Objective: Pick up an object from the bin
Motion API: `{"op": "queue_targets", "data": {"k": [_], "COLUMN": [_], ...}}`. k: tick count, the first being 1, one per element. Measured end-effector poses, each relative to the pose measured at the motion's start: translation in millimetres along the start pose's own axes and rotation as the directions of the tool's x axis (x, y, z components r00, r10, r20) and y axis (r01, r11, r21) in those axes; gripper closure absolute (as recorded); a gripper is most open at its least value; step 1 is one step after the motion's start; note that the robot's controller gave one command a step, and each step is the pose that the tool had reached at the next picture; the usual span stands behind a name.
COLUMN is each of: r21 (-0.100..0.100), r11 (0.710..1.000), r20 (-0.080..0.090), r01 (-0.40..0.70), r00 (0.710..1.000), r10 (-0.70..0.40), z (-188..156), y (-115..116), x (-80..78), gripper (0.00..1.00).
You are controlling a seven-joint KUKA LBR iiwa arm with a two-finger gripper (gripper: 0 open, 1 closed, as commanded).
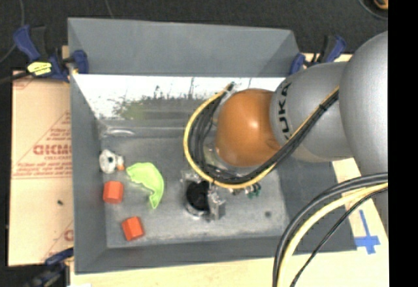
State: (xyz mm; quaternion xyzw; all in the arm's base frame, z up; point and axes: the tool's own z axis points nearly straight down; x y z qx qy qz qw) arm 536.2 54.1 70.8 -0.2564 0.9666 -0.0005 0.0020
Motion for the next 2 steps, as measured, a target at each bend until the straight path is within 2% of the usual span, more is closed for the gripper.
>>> {"op": "queue_targets", "data": {"k": [2], "r21": [0.0], "r11": [1.0], "r20": [0.0], "r01": [0.0], "r00": [1.0], "r10": [0.0], "z": [0.0], "y": [0.0], "x": [0.0], "gripper": [1.0]}}
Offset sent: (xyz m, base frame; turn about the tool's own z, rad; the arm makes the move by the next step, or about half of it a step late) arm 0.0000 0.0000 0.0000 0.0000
